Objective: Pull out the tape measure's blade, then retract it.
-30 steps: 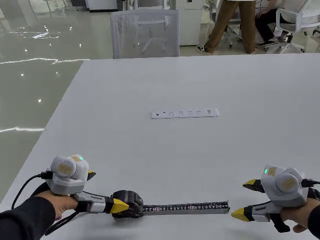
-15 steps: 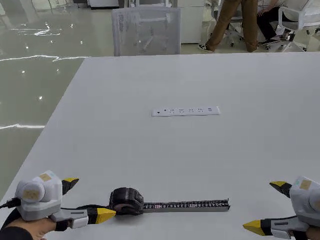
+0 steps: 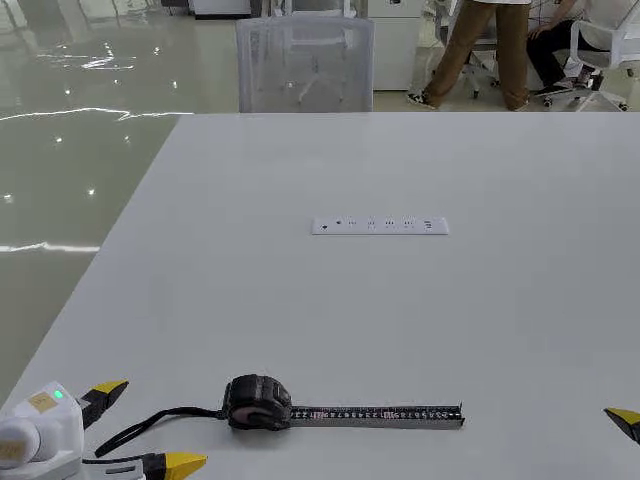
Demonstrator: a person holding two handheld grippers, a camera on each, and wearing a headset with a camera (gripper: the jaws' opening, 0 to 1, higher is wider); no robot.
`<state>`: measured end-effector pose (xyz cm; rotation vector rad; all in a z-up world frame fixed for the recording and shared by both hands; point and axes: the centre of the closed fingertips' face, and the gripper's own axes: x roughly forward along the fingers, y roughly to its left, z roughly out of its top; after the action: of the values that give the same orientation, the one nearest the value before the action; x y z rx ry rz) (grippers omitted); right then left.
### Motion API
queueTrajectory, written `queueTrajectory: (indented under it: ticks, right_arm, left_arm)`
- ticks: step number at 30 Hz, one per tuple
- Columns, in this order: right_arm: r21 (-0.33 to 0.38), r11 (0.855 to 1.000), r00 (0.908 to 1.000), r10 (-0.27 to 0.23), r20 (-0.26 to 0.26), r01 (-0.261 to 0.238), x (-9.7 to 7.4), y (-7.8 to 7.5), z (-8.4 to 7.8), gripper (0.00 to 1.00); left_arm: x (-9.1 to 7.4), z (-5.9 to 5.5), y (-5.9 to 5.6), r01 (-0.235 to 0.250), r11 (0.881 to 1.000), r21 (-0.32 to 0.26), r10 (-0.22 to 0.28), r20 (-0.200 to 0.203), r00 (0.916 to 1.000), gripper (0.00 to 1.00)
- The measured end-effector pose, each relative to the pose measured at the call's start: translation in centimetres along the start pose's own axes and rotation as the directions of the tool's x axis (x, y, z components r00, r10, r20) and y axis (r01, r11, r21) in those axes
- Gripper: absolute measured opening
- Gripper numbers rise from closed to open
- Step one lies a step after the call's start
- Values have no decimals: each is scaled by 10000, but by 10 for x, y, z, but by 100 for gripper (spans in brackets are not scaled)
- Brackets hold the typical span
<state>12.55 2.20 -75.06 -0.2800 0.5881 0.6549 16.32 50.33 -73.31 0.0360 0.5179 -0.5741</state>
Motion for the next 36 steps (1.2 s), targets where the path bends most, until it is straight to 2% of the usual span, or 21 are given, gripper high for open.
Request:
queueTrajectory:
  ticks: [2,6,9,14,20,29,36]
  right_arm:
    - [186,9998,9999,-125,32,124,-6,-2,-3,100]
    - [120,9997,9998,-212,-10,212,-14,-1,-9,100]
    - [483,9985,9996,-246,107,241,-20,-1,-9,100]
    - [236,9996,9999,-130,-55,131,-21,5,-14,100]
    - [306,9992,9996,-251,123,248,-26,6,-3,100]
    - [183,9994,9995,-311,63,309,-27,1,4,100]
    - [25,9996,9996,-284,-18,284,-26,-1,6,100]
  left_arm:
    - [-2,0,-3,3,9999,115,-3,-53,10000,100]
    - [-5,1,-8,103,9994,322,-102,-10,9999,100]
    - [-6,0,-11,173,9995,266,-172,-38,9998,100]
    - [-5,-4,-13,165,9996,213,-165,-20,9999,100]
    - [-5,-3,-16,162,9998,126,-162,24,9999,99]
    - [-8,3,-11,-81,10000,17,81,235,9997,99]
    - [-8,-2,-6,-156,9998,-101,158,224,9996,99]
